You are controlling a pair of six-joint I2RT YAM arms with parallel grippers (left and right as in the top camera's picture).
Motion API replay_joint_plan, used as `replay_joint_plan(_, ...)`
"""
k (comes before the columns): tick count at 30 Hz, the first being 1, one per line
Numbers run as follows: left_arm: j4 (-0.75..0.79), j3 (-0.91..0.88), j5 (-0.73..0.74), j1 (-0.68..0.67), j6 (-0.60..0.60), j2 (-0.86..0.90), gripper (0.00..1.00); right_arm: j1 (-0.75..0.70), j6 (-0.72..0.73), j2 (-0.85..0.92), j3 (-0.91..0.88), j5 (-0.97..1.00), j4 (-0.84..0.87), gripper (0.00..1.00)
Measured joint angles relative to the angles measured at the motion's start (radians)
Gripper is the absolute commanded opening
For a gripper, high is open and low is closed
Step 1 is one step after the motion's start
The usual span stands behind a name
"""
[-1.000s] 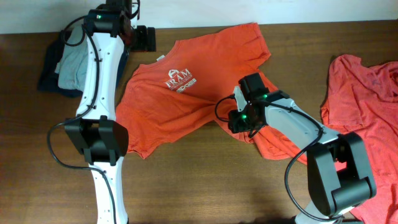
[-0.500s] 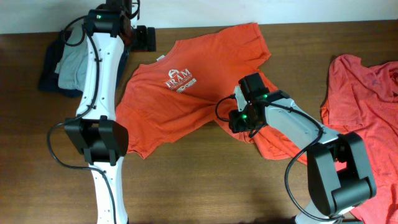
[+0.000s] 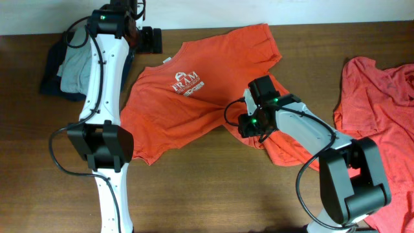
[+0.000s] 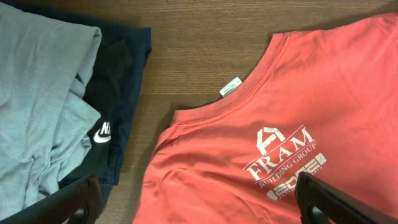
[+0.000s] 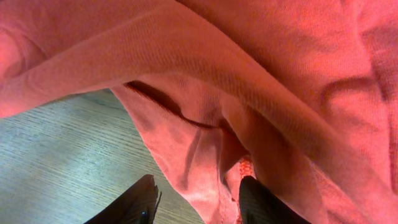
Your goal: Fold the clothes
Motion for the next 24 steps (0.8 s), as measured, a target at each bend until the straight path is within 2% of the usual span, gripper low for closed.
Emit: replay_joint_plan(24, 0.0, 0.0, 0.0, 0.0, 0.0, 0.0, 0.99, 0.0, 0.006, 0.018, 0.0, 0.009, 0.01, 0.48)
